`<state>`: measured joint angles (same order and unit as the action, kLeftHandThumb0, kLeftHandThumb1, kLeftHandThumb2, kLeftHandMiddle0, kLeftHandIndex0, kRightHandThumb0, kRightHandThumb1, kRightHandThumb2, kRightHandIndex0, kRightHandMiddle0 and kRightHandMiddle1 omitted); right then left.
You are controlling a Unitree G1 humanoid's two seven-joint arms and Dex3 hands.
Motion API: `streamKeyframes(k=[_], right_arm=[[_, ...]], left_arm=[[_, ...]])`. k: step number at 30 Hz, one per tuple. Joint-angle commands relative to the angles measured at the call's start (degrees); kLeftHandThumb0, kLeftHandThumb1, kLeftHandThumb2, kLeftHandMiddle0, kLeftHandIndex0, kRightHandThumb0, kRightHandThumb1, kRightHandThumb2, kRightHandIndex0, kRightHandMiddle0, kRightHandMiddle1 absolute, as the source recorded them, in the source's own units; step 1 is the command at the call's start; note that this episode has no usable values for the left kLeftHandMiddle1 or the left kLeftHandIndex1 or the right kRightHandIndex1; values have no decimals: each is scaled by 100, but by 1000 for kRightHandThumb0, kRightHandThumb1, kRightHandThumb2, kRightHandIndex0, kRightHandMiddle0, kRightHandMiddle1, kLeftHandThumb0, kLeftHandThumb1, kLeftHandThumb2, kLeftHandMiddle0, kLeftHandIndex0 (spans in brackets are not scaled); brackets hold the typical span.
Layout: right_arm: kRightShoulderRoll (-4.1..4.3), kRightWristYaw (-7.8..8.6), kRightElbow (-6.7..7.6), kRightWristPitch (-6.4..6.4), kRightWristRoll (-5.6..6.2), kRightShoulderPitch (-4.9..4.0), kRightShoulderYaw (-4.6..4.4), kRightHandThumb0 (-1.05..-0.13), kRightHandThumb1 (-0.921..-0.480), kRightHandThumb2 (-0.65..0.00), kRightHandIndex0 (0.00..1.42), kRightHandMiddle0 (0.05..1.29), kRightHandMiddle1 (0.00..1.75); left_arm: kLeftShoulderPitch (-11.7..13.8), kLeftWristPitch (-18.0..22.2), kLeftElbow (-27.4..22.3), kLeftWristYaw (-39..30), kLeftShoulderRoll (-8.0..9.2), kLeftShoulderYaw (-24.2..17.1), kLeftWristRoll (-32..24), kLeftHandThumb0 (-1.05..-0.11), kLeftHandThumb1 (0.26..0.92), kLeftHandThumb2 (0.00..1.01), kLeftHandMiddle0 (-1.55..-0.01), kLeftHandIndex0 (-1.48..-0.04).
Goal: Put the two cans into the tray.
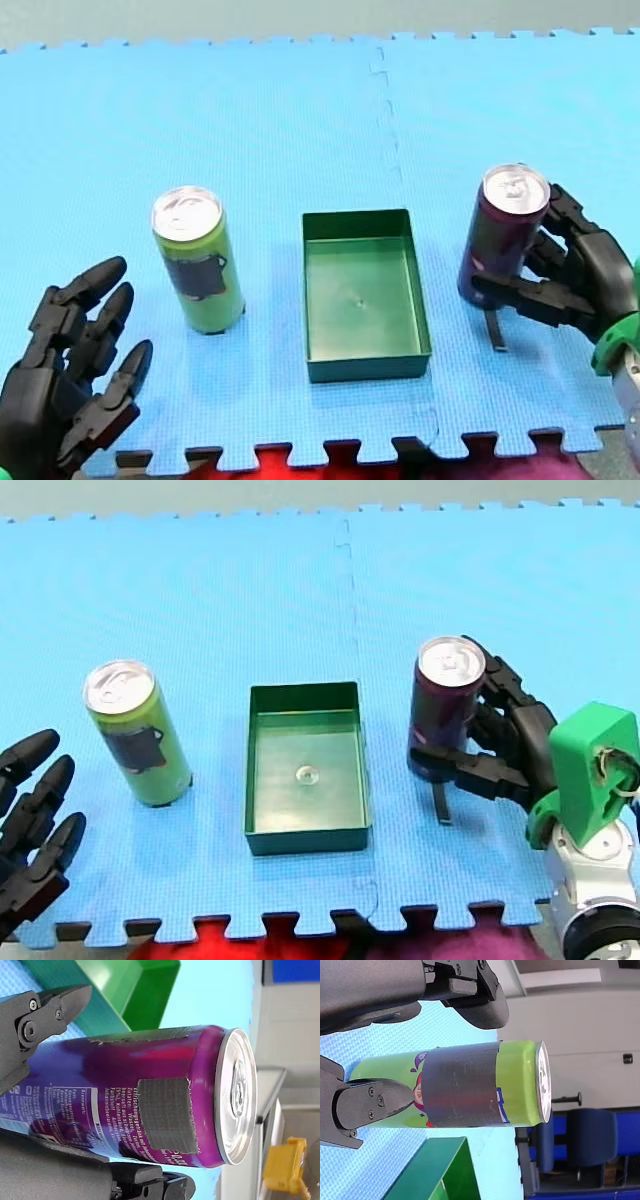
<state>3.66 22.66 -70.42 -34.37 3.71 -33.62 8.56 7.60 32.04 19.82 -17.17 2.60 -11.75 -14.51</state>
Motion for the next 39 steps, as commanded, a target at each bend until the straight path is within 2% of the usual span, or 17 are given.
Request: streamKeyframes(k=[1, 11, 25, 39], right_arm=[[41, -30, -49, 47, -27, -52, 1, -1048, -646, 0, 201, 111, 0], [113, -160, -148, 93, -250, -92, -108, -1041, -640, 0, 192, 113, 1], [112, -278, -217, 120, -483, -210, -254, -1009, -641, -1, 181, 120, 2], [94, -232, -310, 199, -517, -356, -262, -982, -641, 0, 176, 122, 1]], left_arm=[[13, 51, -26, 13, 38, -1, 33, -1047, 921, 507, -270, -86], [41, 82, -38, 28, 60, 1, 57, -1048, 921, 502, -274, -88], [114, 15, -205, 25, 67, 26, 41, -1048, 921, 492, -275, -91], [173, -40, -304, 59, 70, 46, 61, -1048, 921, 485, -276, -93]])
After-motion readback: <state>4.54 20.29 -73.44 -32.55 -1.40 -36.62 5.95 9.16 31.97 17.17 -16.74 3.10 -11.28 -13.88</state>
